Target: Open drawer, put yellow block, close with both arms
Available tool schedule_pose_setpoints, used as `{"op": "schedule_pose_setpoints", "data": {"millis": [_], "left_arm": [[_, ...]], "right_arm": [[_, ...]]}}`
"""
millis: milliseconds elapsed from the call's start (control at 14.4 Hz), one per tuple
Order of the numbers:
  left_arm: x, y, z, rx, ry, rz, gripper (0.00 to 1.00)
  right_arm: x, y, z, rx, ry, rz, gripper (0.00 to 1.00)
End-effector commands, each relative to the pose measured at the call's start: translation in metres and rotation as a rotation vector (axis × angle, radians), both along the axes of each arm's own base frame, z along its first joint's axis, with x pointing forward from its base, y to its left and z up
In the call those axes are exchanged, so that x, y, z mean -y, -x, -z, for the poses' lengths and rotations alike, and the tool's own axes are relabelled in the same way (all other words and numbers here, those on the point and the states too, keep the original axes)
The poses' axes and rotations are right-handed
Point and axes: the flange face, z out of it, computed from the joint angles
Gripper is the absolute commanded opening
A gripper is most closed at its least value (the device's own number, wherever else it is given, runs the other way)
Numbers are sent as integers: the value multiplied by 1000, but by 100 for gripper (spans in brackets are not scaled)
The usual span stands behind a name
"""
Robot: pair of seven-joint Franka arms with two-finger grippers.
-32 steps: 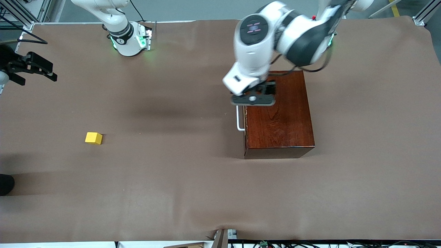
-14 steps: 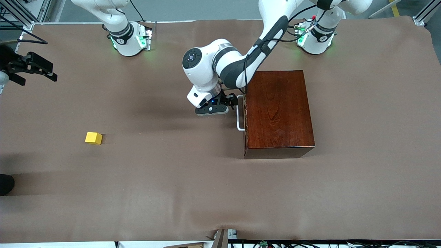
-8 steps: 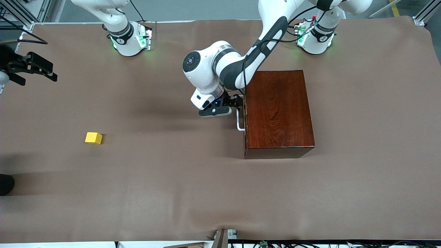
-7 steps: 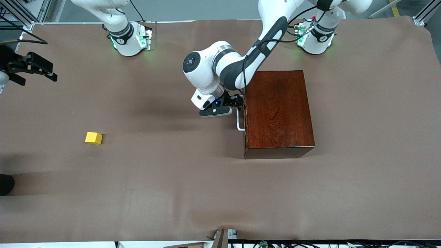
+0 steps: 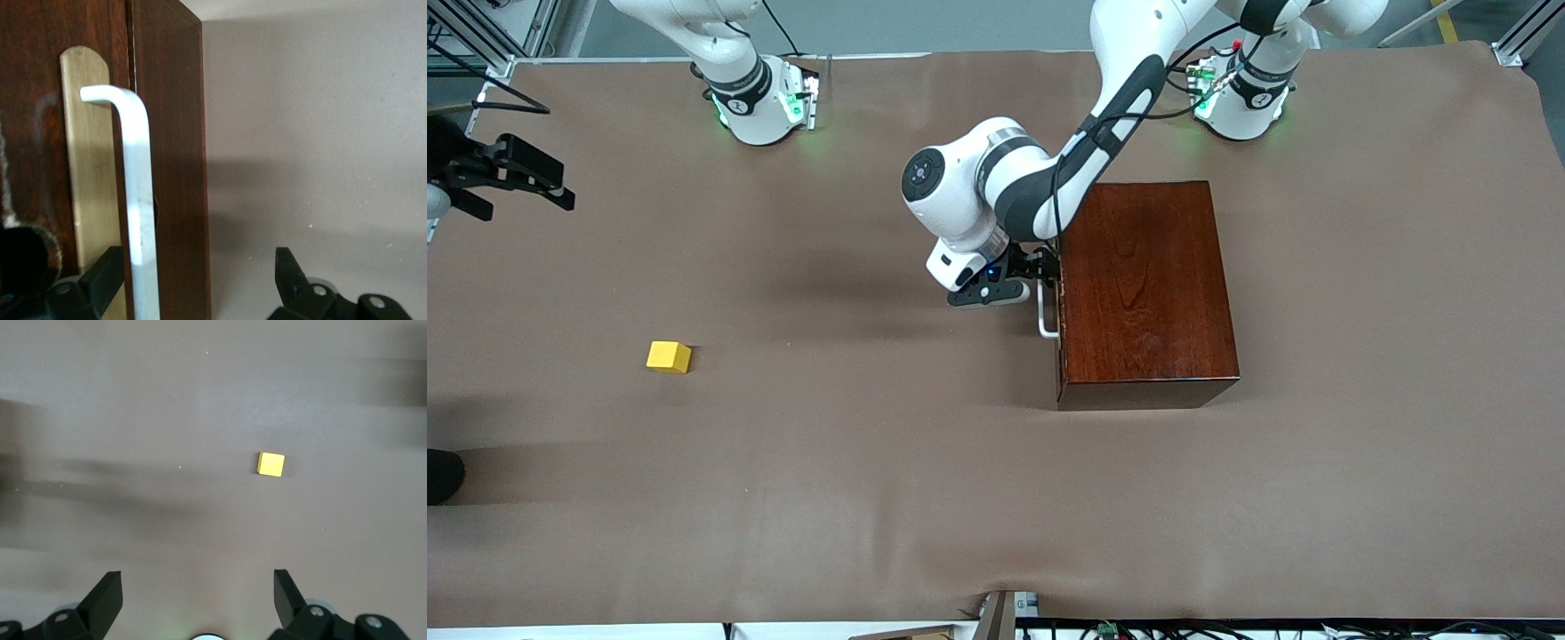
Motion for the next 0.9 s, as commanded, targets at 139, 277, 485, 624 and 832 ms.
{"op": "schedule_pose_setpoints", "data": {"millis": [139, 277, 485, 624, 832], "left_arm": [[12, -7, -1, 69, 70, -52, 100], [18, -7, 6, 87, 109, -91, 100], [25, -3, 5, 97, 138, -107, 100], [32, 0, 3, 101, 170, -108, 100], [47, 8, 7, 120, 242, -137, 100]], "right_arm": [[2, 1, -2, 4, -16, 0, 100], [3, 1, -2, 4, -16, 1, 100], [3, 1, -2, 4, -16, 1, 100], [0, -4, 6, -10, -14, -6, 100], [1, -4, 5, -8, -9, -4, 100]]}}
